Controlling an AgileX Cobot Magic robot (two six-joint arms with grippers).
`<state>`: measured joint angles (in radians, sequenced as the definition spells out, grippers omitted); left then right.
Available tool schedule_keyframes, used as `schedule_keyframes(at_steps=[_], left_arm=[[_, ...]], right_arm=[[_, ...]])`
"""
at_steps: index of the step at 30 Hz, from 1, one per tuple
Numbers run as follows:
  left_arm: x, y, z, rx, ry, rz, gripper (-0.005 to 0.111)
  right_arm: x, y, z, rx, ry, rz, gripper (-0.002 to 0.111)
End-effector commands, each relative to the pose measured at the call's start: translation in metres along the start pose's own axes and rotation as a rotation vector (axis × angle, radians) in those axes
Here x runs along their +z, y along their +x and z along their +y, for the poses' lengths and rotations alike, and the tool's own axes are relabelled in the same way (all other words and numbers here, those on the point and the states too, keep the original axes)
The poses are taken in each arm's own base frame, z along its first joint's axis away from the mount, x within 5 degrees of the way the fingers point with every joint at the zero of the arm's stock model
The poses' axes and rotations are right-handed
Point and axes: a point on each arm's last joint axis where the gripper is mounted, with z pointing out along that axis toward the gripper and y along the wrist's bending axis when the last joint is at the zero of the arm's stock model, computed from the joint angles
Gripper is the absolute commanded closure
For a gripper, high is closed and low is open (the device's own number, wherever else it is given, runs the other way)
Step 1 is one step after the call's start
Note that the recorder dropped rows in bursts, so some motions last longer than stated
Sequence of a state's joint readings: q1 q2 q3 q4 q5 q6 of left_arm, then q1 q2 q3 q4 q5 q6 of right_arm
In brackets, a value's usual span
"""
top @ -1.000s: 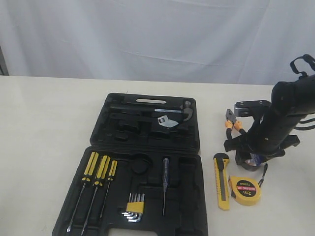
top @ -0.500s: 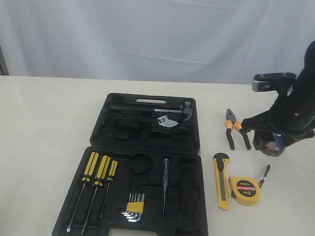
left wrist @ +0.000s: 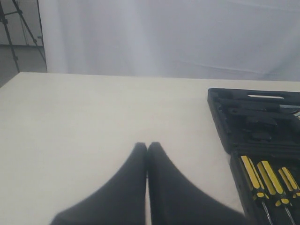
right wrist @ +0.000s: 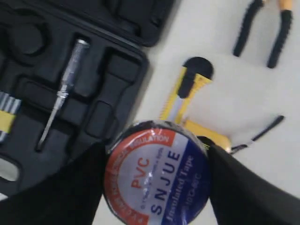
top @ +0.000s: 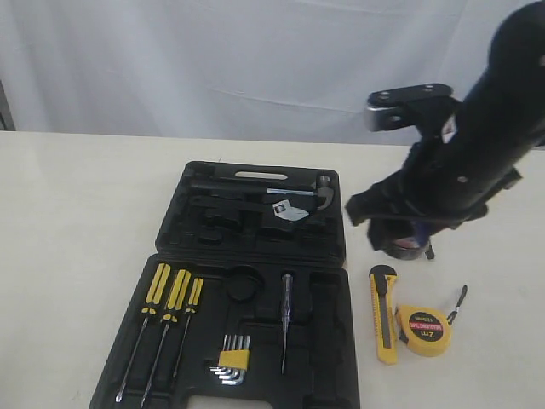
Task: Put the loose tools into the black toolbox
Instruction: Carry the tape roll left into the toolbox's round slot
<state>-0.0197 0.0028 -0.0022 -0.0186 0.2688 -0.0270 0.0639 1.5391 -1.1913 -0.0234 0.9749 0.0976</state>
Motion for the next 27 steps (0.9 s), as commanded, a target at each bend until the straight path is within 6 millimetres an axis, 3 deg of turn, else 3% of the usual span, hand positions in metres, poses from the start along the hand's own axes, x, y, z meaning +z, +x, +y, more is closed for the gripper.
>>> schedule_keyframes(at_steps=[1, 6, 12, 20, 27], left_arm=[[0.000, 0.001, 0.000, -0.002, 0.003, -0.002, 0.107], [0.000, 0.001, 0.000, -0.002, 0.003, -0.002, 0.107], [0.000, 0.001, 0.000, -0.002, 0.003, -0.002, 0.107], [0.000, 0.001, 0.000, -0.002, 0.003, -0.002, 0.107], [0.000, 0.001, 0.000, -0.002, 0.003, -0.002, 0.107]], right_arm=[[0.007, -0.020, 0.041, -0.045, -0.033, 0.011, 0.083], [0.031, -0.047, 0.086, -0.132, -0.063, 0.020, 0.083], [0.086, -0.064, 0.124, -0.182, -0.065, 0.091, 0.083], [0.139, -0.068, 0.135, -0.186, -0.051, 0.151, 0.083], [0.148, -0.073, 0.138, -0.184, -0.070, 0.089, 0.083]])
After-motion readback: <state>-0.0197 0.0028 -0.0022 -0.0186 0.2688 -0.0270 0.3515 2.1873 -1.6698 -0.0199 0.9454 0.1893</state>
